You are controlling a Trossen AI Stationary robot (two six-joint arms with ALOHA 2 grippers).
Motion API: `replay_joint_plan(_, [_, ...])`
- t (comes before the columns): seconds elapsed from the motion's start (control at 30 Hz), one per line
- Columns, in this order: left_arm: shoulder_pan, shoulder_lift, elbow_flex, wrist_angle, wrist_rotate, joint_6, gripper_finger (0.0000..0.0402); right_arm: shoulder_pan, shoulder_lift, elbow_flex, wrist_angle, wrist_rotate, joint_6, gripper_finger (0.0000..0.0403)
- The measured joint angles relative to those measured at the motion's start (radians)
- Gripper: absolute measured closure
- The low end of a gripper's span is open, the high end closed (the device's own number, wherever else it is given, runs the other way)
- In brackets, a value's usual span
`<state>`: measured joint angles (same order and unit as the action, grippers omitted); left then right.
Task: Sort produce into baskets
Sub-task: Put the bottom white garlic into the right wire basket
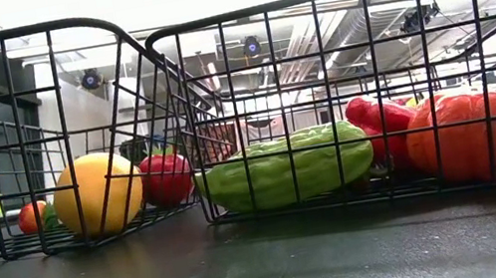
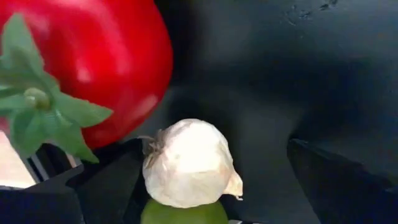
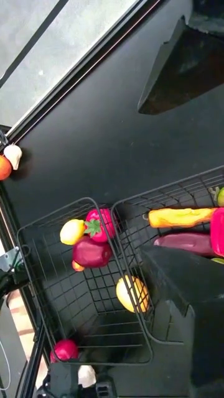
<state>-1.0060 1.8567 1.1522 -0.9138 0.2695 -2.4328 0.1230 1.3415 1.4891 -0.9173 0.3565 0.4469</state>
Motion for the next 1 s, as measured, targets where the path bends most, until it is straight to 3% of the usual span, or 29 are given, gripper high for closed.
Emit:
replay_joint_plan(0.2, [0.011,0.001,0.000,0.009,-0.008,0.005,0.0012,0.000,0.000,0.000,0.000,0.000,0.000,0.0049])
replay_joint_plan(0.33, [0.011,0.001,0.000,0.031,-0.015,0.000,0.0044,0.000,0.000,0.000,-0.004,0.000,-0.002,0.0049])
replay_joint_plan(0.7, [0.013,-0.001,0.000,0.050,-0.066,0.015,0.0279,0.000,0.000,0.000,-0.019,0.000,0.000,0.0049])
replay_joint_plan(1.0, [0.042,-0.100,-0.002,0.044,-0.140,0.111,0.0287,0.000,0.000,0.000,-0.029,-0.001,0.008,0.0049])
